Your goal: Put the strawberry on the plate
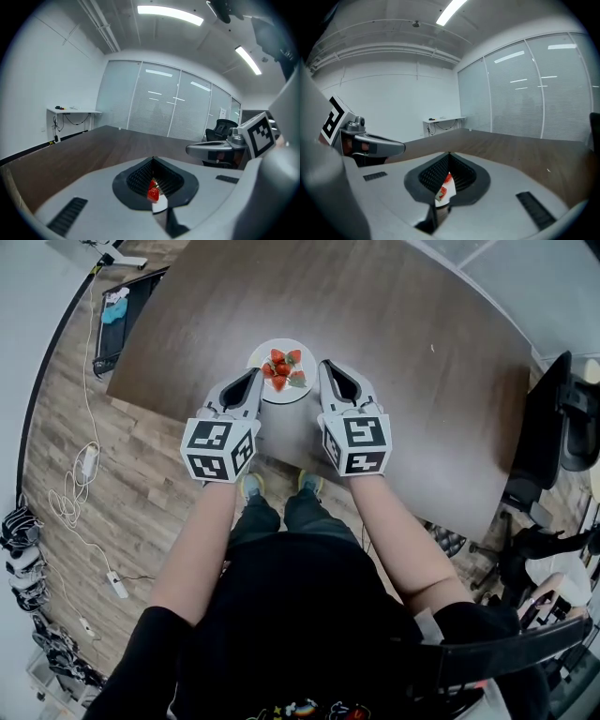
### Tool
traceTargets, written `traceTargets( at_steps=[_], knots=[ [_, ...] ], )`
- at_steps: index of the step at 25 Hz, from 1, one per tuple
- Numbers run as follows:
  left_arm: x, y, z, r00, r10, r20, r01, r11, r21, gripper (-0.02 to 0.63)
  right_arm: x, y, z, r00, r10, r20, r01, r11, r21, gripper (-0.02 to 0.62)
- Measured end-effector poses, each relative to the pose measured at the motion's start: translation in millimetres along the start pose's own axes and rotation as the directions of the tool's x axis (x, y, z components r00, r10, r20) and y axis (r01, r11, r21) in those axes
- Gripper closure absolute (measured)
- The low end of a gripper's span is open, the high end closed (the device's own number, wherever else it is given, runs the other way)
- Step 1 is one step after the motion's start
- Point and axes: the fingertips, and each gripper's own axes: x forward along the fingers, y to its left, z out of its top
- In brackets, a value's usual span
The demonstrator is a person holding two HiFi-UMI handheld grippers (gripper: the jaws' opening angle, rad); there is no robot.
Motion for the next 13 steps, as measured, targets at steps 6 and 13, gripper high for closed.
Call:
traceTargets(
  at_steps=[6,13],
  knots=[
    [-4,6,8,1.000,0.006,0.017,-0.007,1.000,0.020,0.601,-3,-2,6,0.999,-0.028,0.017,0.027,1.000,0.015,0.589],
    [-9,14,11,1.000,0.019,0.025,-0.020,1.000,0.022,0.601,-6,-6,3,0.999,-0.045,0.014,0.045,0.999,0.020,0.589]
  ],
)
